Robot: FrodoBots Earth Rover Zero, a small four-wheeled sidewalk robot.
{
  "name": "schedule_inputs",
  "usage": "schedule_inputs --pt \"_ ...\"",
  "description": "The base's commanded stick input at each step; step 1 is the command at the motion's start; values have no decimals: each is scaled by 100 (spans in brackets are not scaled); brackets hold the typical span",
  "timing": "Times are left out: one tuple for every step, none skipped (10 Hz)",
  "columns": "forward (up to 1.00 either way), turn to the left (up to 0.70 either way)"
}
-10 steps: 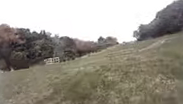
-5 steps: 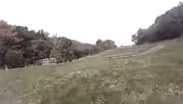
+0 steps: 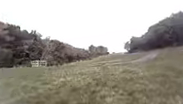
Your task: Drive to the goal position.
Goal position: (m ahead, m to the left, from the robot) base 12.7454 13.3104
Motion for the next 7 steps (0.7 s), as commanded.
schedule_inputs --pt "85 -2" --pt "85 -2" --pt "85 -4" --pt "85 -8" --pt "85 -33" --pt "85 -33" --pt "85 -33"
